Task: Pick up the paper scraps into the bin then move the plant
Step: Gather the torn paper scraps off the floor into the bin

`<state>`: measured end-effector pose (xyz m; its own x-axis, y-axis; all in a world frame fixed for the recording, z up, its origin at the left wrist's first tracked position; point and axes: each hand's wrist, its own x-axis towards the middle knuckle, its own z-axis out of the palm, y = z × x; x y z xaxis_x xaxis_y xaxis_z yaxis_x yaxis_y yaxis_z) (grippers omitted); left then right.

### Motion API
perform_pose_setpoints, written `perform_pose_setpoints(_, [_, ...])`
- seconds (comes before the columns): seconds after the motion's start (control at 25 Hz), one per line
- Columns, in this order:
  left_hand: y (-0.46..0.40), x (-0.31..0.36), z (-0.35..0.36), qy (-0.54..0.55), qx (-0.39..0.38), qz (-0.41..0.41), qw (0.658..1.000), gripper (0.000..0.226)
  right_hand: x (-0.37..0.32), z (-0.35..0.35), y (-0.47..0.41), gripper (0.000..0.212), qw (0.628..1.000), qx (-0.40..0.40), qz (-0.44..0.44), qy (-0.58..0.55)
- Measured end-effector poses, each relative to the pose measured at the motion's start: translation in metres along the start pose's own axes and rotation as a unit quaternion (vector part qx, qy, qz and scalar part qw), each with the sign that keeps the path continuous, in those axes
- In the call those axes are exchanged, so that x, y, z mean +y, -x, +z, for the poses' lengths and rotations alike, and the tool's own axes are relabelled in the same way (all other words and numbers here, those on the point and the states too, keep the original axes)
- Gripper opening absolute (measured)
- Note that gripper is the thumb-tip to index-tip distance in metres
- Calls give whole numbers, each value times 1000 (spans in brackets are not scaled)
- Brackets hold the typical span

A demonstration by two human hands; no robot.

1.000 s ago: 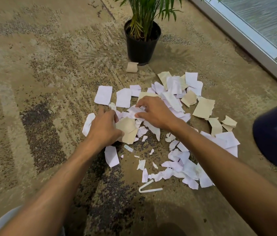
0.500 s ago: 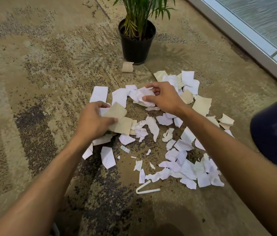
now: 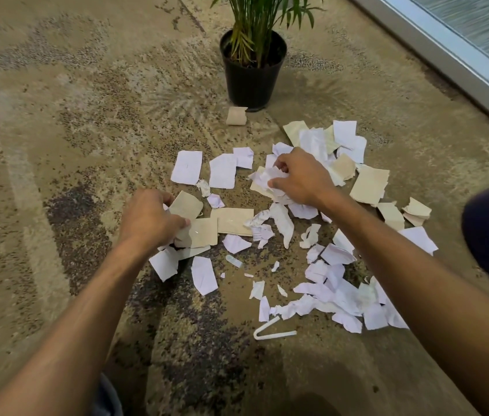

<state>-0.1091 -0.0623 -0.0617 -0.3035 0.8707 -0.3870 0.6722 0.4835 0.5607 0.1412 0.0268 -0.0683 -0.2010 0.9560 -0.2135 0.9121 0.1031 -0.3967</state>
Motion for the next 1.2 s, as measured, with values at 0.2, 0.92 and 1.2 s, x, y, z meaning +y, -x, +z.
perform_pose_setpoints(0.2, [2,2,1,6,-13,-8,1000,20,-9,-14,21,23,969,24,6,-245])
perform_pose_setpoints(0.92, [-1,-2,-12,-37,-203,34,978,34,-46,45,72,36,988,-103,-71,-94])
perform_pose_setpoints(1.2, [24,13,-11,22,-157,88,983,27,-34,42,97,21,959,-158,-19,-233])
